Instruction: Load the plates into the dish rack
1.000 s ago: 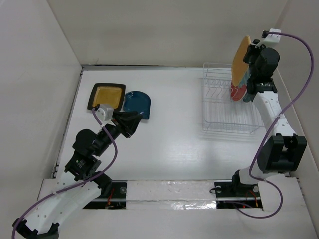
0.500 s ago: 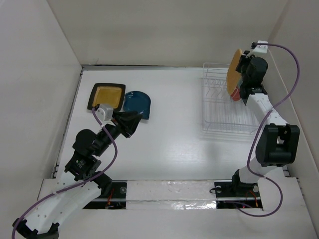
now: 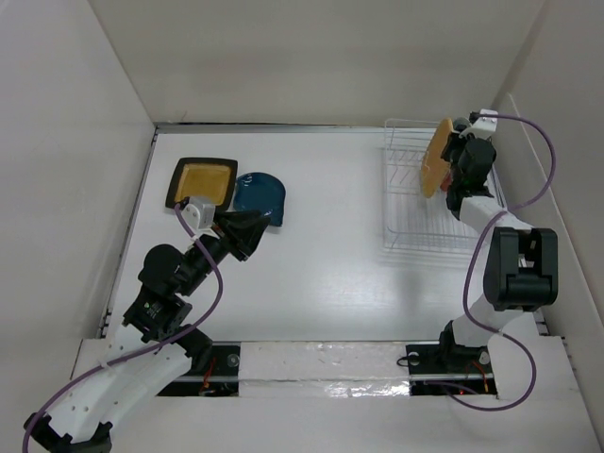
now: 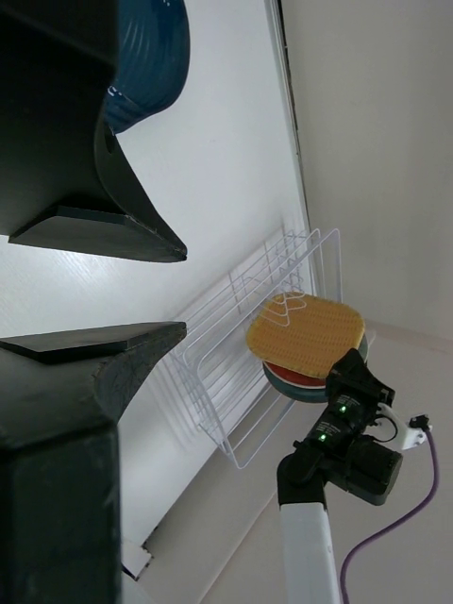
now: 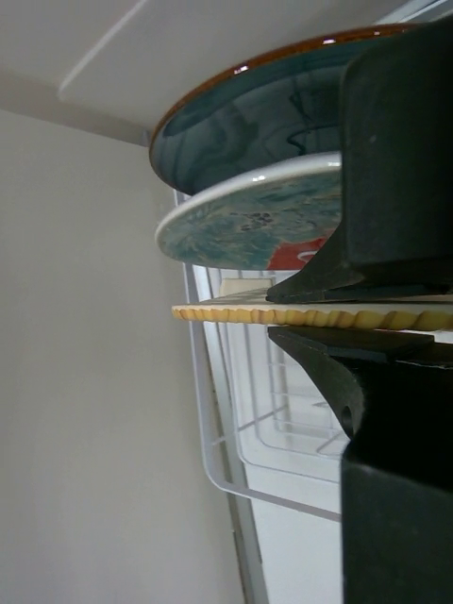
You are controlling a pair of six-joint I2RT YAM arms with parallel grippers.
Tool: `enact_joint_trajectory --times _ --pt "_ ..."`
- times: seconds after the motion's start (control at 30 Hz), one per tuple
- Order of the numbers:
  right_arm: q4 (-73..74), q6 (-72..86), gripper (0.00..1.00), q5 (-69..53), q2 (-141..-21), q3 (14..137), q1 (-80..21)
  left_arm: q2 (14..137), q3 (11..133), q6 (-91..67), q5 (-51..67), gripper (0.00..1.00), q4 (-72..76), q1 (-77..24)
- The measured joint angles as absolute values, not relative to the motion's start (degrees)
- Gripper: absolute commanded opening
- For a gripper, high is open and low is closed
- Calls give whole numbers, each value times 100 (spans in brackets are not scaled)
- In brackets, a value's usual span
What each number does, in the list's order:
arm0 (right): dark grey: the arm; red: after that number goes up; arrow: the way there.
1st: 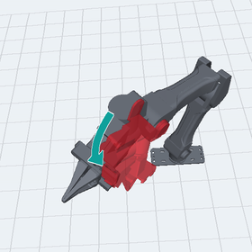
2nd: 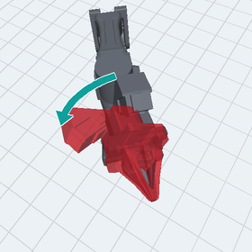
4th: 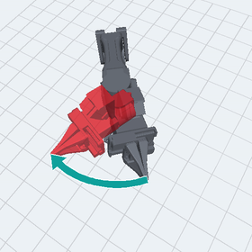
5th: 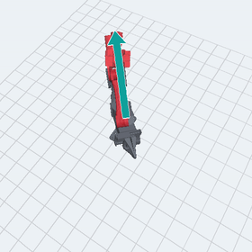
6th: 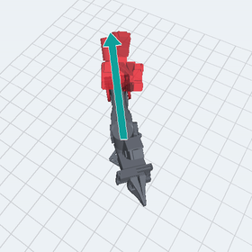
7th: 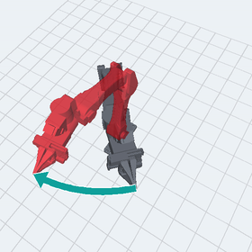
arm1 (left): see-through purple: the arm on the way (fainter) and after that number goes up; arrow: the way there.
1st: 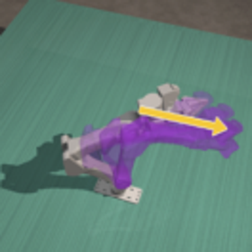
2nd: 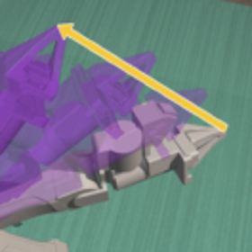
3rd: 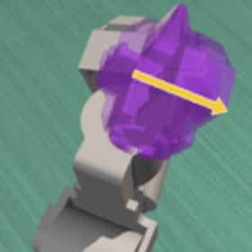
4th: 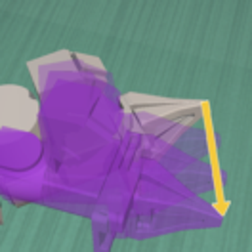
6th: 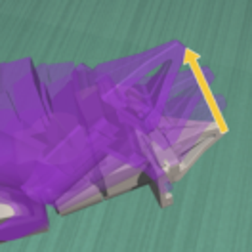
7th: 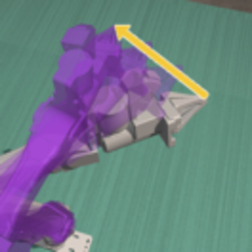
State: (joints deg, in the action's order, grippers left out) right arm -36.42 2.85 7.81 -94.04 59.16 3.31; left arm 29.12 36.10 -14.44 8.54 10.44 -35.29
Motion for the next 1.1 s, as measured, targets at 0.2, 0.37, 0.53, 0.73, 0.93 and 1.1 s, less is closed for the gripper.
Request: enact_joint_trajectory --times 0.2,0.37,0.53,0.73,0.93,1.1 --pt "-4569 454 27 1122 -9406 5404 322 2926 3610 -1444 854 28 1044 -3529" --pt "-4816 742 71 1455 -9306 5041 298 2965 3610 -1444 856 28 1044 -3529" --pt "-4582 1061 78 1577 -8833 4969 244 2969 3610 -1444 856 26 1044 -3529" --pt "-4185 1278 18 1756 -7679 4987 -54 2961 3610 -1439 858 13 1044 -3529" --pt "-3527 1699 0 1494 -7317 5417 -1135 2950 3610 -1431 858 0 1044 -3529" --pt "-3177 2211 19 1094 -8379 5894 -2591 2945 3610 -1431 856 0 1044 -3529"
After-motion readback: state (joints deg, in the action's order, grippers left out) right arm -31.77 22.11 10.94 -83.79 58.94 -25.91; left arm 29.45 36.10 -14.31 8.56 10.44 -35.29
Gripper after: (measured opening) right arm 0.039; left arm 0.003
